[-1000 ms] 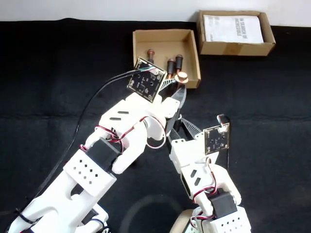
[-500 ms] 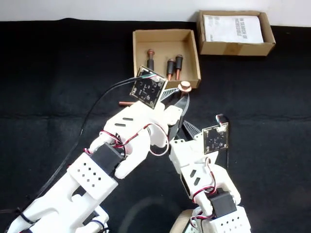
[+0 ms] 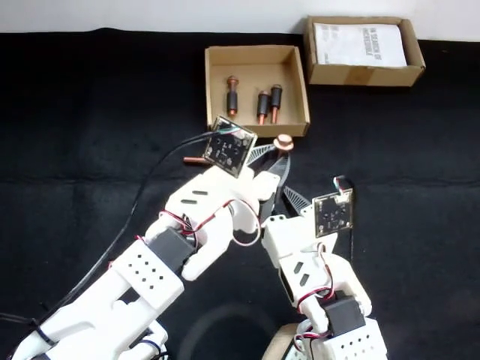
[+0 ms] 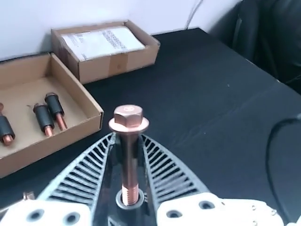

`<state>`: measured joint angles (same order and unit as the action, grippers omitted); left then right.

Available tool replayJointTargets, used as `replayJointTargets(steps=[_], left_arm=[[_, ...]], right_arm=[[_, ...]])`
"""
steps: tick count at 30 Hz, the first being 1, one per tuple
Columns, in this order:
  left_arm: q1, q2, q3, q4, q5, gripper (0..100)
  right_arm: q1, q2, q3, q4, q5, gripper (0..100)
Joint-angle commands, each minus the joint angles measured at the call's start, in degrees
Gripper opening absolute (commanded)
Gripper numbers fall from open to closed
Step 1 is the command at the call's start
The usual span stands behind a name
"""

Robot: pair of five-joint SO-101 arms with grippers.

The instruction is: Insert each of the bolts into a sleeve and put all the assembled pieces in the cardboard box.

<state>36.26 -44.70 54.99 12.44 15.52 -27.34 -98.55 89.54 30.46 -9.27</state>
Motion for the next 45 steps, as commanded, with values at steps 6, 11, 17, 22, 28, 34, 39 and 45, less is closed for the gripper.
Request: replayJointTargets(steps=[6, 11, 17, 22, 28, 34, 39, 45], left_arm=[[0.3, -1.5, 4.4, -0.3, 0.0, 1], [-2.3, -1.5, 6.9, 4.0, 0.3, 1], [-4.1, -1.6, 6.6, 10.3, 0.4, 4], [-3.7, -8.0, 6.0, 20.0, 0.4, 18], [-3.6, -20.4, 6.1, 32.4, 0.2, 21], [-4.0, -32.3, 6.2, 42.8, 0.1, 21], [-5.7, -41.4, 6.5, 46.7, 0.0, 12], [-16.0, -49.9, 11.6, 46.4, -0.1, 2]], right_arm=[[0.2, 0.0, -0.7, -1.2, -0.1, 0.7], [5.2, 0.0, -1.0, -1.2, 0.0, 0.7], [7.1, 0.3, -1.0, -1.2, 0.1, 0.7], [6.9, 0.4, -1.0, -1.2, 0.1, 0.7], [7.1, 0.4, -1.0, -1.3, 0.1, 0.7], [7.2, 0.5, -0.9, -3.6, 0.1, 0.7], [7.2, 0.5, -0.9, -3.3, 0.0, 0.7], [7.2, 0.7, -3.9, -1.7, 0.0, 0.7]])
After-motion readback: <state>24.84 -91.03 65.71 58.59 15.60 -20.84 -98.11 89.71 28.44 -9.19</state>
